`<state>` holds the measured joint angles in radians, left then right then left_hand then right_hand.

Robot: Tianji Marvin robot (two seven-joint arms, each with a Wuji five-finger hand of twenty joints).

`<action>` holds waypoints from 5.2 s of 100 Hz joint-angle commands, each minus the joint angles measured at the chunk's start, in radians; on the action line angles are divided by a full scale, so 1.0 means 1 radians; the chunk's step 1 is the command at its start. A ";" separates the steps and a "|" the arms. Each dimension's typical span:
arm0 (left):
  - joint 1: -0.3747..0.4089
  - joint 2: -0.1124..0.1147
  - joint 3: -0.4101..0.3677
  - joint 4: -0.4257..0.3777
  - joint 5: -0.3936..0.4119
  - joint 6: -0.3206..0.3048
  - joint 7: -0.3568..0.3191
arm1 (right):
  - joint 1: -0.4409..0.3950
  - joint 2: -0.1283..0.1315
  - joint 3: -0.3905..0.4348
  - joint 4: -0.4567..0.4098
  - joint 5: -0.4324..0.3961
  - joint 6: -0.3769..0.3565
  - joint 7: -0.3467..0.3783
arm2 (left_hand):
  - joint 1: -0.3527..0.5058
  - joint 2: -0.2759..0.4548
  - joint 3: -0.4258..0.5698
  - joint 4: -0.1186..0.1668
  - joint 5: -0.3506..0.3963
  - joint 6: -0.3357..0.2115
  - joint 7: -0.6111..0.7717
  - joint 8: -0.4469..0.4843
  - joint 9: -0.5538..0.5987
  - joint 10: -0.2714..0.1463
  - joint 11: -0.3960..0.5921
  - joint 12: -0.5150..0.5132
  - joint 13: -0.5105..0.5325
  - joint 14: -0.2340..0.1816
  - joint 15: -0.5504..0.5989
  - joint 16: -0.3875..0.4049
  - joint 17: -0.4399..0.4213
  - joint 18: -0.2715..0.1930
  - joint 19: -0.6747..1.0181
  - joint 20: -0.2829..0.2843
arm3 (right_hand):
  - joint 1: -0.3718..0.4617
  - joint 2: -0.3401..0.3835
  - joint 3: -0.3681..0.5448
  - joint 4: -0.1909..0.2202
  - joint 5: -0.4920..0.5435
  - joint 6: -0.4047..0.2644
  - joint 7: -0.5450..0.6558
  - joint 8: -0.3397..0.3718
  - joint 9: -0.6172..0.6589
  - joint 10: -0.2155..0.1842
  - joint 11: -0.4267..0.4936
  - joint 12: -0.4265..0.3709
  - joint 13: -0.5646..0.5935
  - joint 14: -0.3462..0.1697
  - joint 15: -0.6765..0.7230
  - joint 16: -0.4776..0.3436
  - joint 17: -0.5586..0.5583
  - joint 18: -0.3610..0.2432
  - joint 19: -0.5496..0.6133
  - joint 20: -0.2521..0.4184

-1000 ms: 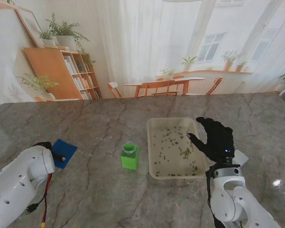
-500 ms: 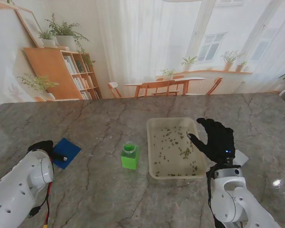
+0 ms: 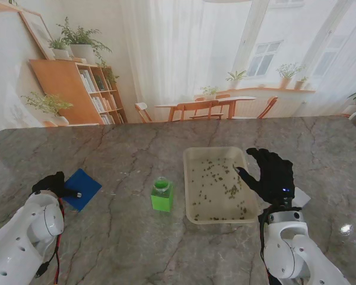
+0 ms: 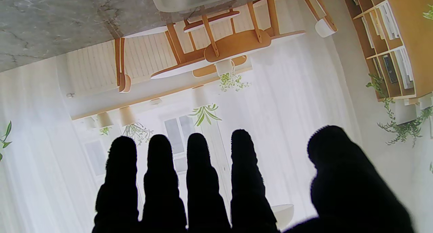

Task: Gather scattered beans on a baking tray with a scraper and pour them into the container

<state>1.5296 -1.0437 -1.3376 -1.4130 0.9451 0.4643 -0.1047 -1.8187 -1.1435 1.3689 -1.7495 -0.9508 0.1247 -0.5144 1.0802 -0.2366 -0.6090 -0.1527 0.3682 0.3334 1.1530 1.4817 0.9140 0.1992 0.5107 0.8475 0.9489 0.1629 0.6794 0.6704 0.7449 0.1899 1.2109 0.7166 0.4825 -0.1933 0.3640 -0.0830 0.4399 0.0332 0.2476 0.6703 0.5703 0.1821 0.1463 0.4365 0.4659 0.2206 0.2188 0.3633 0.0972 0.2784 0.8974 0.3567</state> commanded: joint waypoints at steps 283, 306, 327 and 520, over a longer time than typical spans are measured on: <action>-0.165 -0.017 0.217 -0.311 0.249 -0.738 0.336 | 0.484 0.085 -0.142 -0.140 -0.023 -0.479 0.613 | 0.211 0.221 0.662 0.071 0.007 -0.170 -0.285 -0.467 -0.095 -0.170 0.153 0.087 -0.155 -0.110 0.049 0.221 -0.226 -0.118 -0.129 0.151 | -0.170 -0.034 0.062 0.024 -0.068 0.265 -0.087 -0.022 -0.009 0.037 0.024 0.072 0.144 -0.066 0.095 0.065 0.200 -0.039 0.045 0.175; -0.175 -0.017 0.233 -0.306 0.254 -0.731 0.339 | 0.547 0.105 -0.202 -0.138 -0.027 -0.500 0.757 | 0.211 0.216 0.657 0.072 0.012 -0.175 -0.288 -0.481 -0.091 -0.165 0.152 0.085 -0.152 -0.107 0.050 0.222 -0.226 -0.114 -0.126 0.153 | -0.199 -0.059 0.103 0.023 0.004 0.277 -0.047 -0.013 0.079 0.050 0.061 0.101 0.243 -0.084 0.160 0.120 0.296 -0.034 0.102 0.200; -0.169 -0.015 0.231 -0.319 0.258 -0.739 0.330 | 0.599 0.115 -0.263 -0.160 -0.075 -0.435 0.875 | 0.211 0.212 0.640 0.076 0.023 -0.181 -0.302 -0.513 -0.086 -0.160 0.141 0.080 -0.152 -0.104 0.047 0.221 -0.229 -0.114 -0.128 0.153 | -0.159 -0.104 0.132 0.023 0.062 0.277 -0.002 0.006 0.169 0.048 0.107 0.139 0.319 -0.105 0.230 0.164 0.371 -0.034 0.158 0.227; -0.153 -0.083 0.324 -0.314 0.040 -0.626 0.489 | 0.802 0.077 -0.542 0.115 0.037 -0.279 0.751 | 0.211 0.202 0.586 0.083 0.021 -0.225 -0.313 -0.596 -0.090 -0.183 0.057 0.088 -0.148 -0.112 -0.032 0.168 -0.205 -0.138 -0.177 0.125 | 0.157 -0.526 0.591 -0.071 0.216 -0.338 0.975 0.414 0.501 -0.343 0.845 0.484 0.747 -0.509 0.878 0.272 0.895 -0.228 0.484 0.138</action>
<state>1.3907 -1.1079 -1.0179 -1.6835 0.9789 -0.1439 0.3765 -0.9948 -1.0618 0.8439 -1.6400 -0.9054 -0.1264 0.2042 1.2415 -0.2052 -0.1101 -0.1520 0.4603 0.2390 0.8473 0.8564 0.8354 0.1018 0.6538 0.9542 0.8212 0.0773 0.6834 0.8447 0.5566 0.0899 1.0606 0.8504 0.6096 -0.7728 0.9154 -0.1308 0.5783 -0.1000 1.0797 1.0358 1.0418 -0.1214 0.9060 0.8802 1.1604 -0.1397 0.9635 0.5791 0.9507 0.0833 1.3108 0.4590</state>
